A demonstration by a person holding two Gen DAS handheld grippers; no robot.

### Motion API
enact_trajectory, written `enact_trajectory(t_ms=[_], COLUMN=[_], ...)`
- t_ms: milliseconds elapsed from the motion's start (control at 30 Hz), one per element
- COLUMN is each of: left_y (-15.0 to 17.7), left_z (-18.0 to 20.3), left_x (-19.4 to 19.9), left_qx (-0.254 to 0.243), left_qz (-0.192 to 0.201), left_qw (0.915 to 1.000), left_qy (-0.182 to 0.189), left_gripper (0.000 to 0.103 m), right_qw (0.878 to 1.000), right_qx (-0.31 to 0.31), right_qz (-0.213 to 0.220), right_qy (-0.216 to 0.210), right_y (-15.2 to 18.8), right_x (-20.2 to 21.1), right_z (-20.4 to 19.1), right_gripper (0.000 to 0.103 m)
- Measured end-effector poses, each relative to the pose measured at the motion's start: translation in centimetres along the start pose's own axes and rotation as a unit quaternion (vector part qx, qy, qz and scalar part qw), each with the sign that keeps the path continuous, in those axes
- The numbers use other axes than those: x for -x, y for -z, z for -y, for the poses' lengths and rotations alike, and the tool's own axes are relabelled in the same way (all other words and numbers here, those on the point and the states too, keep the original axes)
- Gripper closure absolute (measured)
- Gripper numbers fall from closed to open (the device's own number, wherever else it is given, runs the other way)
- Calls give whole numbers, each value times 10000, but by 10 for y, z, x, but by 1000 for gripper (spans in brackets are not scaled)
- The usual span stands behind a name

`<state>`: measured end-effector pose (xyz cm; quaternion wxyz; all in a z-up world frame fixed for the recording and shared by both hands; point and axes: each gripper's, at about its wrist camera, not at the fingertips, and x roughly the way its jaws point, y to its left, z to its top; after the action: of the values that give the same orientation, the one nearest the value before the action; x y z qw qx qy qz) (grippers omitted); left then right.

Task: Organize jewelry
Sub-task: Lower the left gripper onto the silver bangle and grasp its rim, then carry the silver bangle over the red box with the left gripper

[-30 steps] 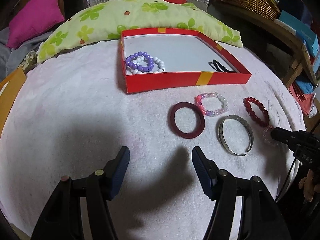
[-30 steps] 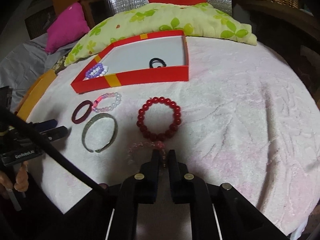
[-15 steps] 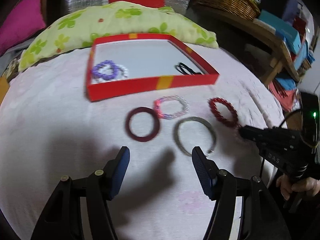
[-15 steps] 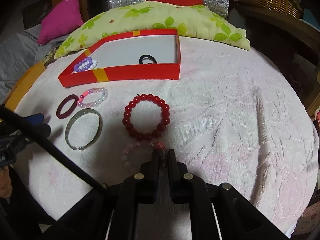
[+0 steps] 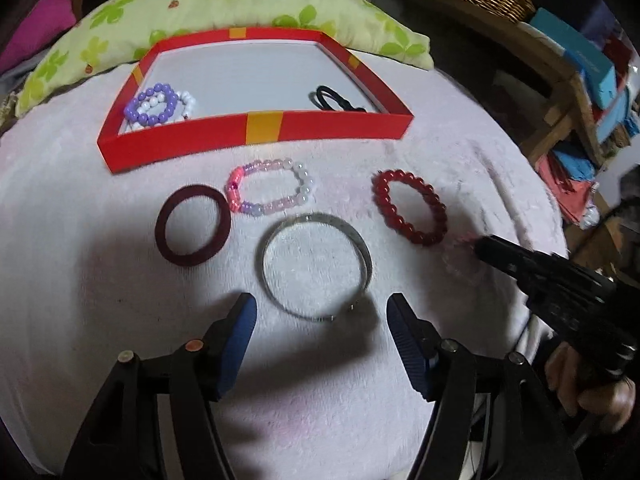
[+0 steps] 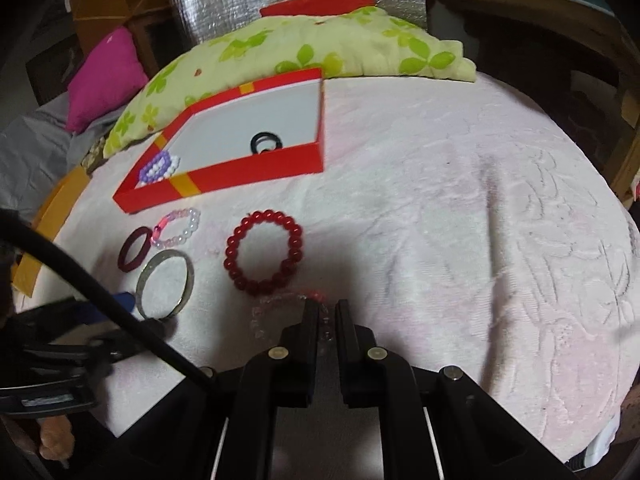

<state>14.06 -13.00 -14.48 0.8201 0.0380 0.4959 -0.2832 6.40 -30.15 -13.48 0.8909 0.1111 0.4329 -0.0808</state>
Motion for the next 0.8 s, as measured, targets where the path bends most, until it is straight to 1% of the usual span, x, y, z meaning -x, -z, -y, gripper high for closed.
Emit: enact_trajectory(t_ms=[100,167,200,233,333,400,533,667,800], left_y=[-4,-5,-4,-3,1,2,1,-12,-46], left_z=[6,8,10,11,17,15,14,10,3], left_x=[-3,-4,-5,-5,-4,-3,12,36,51], left_qx=[-33,-30,-53,-111,-328,-370,-477,-681,-880], left_qz=[69,201,293,364,507,563,788,1087,1355], left_qw=[9998,9996,9994,9990,9978,9974,9955,9916,9865], left_qy=[-162,-187,-174,-214,-272,-265,-222,-174,-261], left_gripper=[34,34,36,42,43,43,43,43,43], right_qw=[9999,9998,9997,9995,9990,9982,9962,9930,9888], right_qx=[-19,-11,-15,-20,6,27,43,-26,-155], right_qz=[113,185,207,218,330,468,684,850,1033], right_qy=[-61,-104,-163,-210,-290,-366,-535,-822,-1062], right_y=[-1,-2,-2,-2,-3,-3,-7,-22,-58], right_x=[6,9,11,12,17,23,32,39,33], right_z=[5,6,7,8,7,5,3,3,0], right_gripper=[92,92,92,92,93,93,93,93,93])
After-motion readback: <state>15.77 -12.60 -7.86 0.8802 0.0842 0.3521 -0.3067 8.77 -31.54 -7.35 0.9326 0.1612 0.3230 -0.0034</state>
